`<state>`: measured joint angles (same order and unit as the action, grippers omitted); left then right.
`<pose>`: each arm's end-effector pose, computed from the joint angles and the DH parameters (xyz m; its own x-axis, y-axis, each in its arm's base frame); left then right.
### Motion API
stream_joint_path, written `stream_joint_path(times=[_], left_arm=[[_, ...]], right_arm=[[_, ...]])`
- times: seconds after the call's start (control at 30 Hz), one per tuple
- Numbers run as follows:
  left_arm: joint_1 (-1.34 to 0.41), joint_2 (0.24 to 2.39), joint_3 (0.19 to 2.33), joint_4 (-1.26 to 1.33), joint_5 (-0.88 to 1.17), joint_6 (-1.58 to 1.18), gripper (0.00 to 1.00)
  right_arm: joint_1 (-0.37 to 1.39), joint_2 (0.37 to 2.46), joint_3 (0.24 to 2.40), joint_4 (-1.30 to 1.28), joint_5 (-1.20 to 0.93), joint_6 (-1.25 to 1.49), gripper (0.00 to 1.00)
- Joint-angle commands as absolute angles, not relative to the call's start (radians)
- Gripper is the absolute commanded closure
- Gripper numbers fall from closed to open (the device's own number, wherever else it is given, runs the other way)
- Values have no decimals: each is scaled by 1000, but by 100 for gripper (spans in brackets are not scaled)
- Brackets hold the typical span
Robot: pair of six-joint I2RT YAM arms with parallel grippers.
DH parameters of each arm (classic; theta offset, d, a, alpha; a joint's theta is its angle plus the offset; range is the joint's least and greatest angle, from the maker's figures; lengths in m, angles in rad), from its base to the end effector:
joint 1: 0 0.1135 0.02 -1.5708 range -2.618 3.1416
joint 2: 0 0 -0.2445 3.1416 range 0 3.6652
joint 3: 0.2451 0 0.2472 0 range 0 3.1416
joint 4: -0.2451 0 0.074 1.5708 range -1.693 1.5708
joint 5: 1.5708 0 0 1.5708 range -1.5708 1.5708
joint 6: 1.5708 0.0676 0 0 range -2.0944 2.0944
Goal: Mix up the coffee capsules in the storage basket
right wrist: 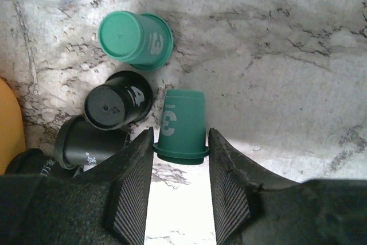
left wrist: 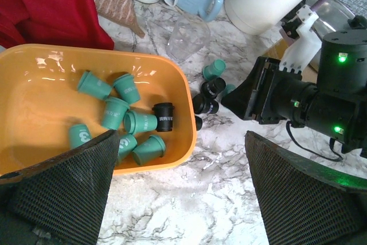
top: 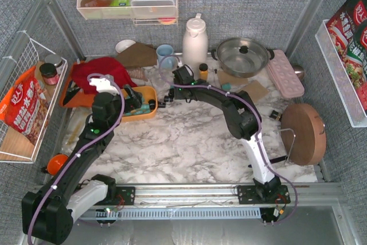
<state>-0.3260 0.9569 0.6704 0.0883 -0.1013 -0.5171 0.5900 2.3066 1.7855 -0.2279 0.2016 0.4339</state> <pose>0.2529 -0.0783 0.2753 -0.2732 -0.4268 -0.8621 0.1031 0.8780 -0.4674 0.4435 0.2806 0.1319 -0.6913 0.0328 -0.7218 -0.1461 0.9720 0.1842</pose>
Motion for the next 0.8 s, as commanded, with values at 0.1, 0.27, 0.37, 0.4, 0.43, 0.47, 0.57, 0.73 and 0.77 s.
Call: stream_joint_path(times=[0.1, 0.27, 0.37, 0.4, 0.43, 0.47, 0.57, 0.73, 0.77], left_arm=[[-325, 974, 672, 121, -73, -518, 1], [-325, 982, 675, 139, -59, -522, 1], [-327, 992, 666, 172, -20, -519, 1], [-327, 997, 664, 182, -5, -522, 1], [-325, 1006, 664, 191, 8, -532, 1], [-327, 1016, 665, 199, 23, -541, 1], [-329, 1059, 683, 208, 78, -571, 1], [-385, 1129, 723, 220, 83, -551, 1], [-404, 1146, 734, 223, 73, -543, 1]], right_arm=[[582, 2214, 1689, -199, 207, 409, 63], [553, 2103, 1562, -124, 170, 382, 68], [538, 2014, 1471, -73, 126, 336, 69], [536, 1978, 1435, -46, 106, 307, 69], [534, 1937, 1386, -11, 78, 276, 69], [532, 1898, 1331, 25, 53, 240, 69], [531, 1758, 1164, 147, -13, 152, 69], [530, 1551, 937, 271, -110, 60, 69], [530, 1514, 909, 278, -128, 49, 69]])
